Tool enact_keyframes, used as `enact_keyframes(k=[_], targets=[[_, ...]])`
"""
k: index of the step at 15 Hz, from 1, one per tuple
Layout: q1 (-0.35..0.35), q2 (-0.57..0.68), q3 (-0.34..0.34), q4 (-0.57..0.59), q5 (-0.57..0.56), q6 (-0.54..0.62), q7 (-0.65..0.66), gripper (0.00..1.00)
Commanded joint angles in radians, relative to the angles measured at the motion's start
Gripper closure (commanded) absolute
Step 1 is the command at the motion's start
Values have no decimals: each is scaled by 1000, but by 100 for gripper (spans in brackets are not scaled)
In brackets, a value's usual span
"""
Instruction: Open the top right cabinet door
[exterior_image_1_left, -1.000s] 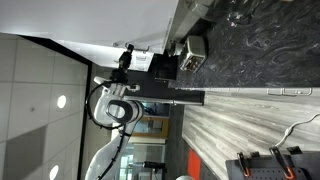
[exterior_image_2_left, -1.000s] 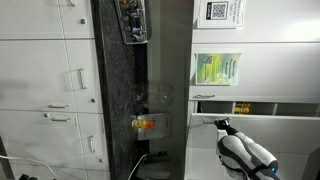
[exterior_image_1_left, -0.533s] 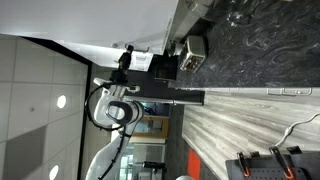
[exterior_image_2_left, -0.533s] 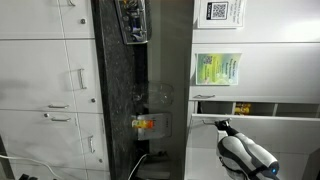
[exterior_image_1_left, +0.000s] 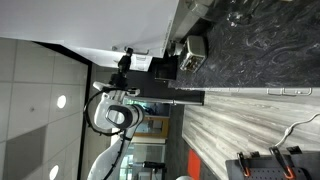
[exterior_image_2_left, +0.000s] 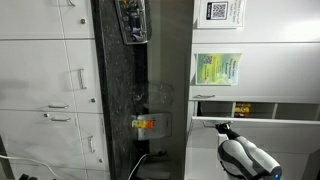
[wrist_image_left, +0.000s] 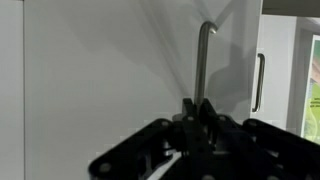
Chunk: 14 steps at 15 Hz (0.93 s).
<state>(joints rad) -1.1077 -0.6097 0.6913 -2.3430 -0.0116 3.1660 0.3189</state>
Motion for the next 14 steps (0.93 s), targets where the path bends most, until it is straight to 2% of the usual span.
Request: enact_keyframes(k=[1,8,14], targets=[[-45,-76,-107,-75,-21,5,-42,97],[1,-198,-193,-194,-18,13,-48,97],[-14,-313,-271,-306,-20,32,-63,97]])
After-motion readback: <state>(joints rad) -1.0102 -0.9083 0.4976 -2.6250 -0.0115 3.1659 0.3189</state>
